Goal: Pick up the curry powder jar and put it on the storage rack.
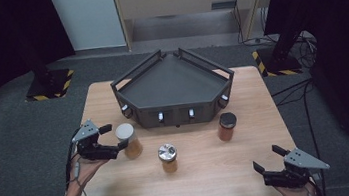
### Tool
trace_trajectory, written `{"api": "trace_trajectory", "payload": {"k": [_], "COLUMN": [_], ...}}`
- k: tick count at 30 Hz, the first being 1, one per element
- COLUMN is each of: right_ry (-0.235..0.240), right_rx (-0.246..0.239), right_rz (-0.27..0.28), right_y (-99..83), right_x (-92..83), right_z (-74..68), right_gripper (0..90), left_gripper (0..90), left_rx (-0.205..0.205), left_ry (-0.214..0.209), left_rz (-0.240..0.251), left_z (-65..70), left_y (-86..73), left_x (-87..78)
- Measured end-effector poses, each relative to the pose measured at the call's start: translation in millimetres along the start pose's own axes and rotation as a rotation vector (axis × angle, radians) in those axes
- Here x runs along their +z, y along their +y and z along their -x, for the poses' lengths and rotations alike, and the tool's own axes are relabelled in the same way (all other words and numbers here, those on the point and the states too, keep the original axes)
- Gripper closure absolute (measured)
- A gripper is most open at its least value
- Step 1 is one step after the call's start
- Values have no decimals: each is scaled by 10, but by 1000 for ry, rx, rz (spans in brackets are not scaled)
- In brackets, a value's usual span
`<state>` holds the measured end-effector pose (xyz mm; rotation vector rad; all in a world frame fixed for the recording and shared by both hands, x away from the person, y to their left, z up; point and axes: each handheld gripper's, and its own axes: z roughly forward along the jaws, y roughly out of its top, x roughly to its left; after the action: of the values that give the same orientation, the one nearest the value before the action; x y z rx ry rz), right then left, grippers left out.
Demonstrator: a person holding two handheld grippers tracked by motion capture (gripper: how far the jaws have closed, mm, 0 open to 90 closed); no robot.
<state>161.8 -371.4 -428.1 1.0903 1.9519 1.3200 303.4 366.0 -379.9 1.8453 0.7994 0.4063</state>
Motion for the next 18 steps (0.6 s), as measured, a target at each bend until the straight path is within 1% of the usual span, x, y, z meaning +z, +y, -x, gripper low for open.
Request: {"api": "trace_trajectory", "payload": {"k": [2,5,13,18], "right_ry": [0,1,0,1], "right_rx": [0,-1,0,-1], "right_rz": [0,-1,0,0], "right_y": [0,0,-1,-1], "right_x": [1,2,2,3], "right_z": [0,2,1,3], "right_gripper": [89,89,89,90], "left_gripper": [65,69,88,119], "left_rx": [-3,-18,-32,-34], "left_ry": [0,-2,-3,-10], "left_rz": [-4,1,-6,8], "left_z": [-16,-45,-83,-100], "left_y": [2,-29,-91,-160], "left_x": [30,73,174,228]}}
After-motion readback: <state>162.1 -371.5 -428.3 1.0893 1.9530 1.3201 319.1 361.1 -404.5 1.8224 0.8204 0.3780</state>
